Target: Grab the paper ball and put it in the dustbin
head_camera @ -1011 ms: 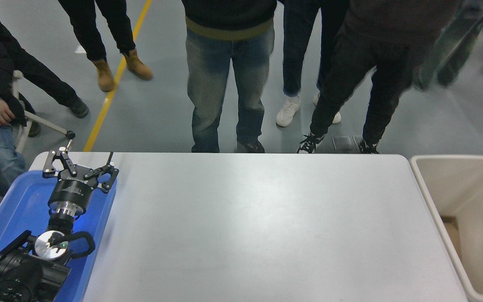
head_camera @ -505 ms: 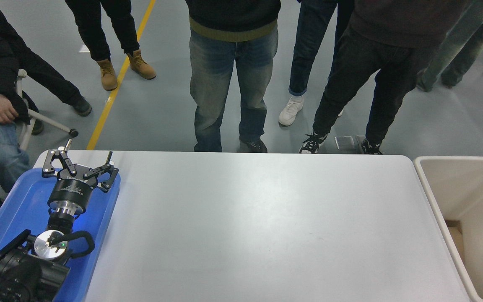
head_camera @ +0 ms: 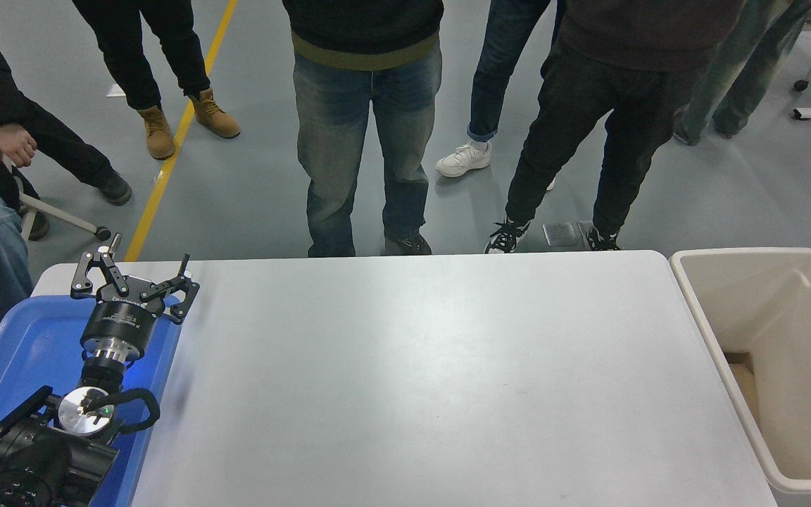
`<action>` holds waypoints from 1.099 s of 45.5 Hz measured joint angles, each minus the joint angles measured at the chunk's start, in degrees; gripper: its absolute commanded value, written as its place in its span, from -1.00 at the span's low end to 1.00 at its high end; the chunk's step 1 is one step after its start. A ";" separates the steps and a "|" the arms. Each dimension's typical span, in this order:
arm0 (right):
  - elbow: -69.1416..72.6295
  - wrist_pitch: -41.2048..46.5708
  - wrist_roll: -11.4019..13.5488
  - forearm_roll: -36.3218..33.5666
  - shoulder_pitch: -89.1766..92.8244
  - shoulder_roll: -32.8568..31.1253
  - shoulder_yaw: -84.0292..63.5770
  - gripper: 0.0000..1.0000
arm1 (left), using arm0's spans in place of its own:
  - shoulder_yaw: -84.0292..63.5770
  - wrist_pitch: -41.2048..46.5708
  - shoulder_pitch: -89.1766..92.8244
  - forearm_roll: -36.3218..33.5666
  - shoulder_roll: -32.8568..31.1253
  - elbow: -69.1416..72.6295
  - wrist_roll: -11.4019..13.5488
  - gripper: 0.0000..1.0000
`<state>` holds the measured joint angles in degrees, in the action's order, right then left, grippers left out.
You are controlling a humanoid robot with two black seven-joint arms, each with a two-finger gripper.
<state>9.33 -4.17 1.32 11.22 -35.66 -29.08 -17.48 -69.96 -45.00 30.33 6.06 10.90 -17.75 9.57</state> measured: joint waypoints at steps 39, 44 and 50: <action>-0.21 -0.22 0.95 -0.40 0.41 1.26 0.38 -1.00 | 0.00 0.00 -0.01 0.00 0.00 -0.01 0.00 0.99; -0.20 -0.22 0.95 -0.40 0.42 1.28 0.40 0.99 | 0.00 0.00 -0.01 0.00 0.00 -0.01 0.00 0.99; -0.19 -0.01 0.95 -0.45 0.41 1.28 0.41 1.00 | 0.00 0.00 -0.01 0.00 0.00 -0.01 0.00 0.99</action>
<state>9.14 -4.18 2.27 10.76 -35.25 -27.79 -17.07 -69.96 -45.00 30.32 6.06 10.90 -17.76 9.57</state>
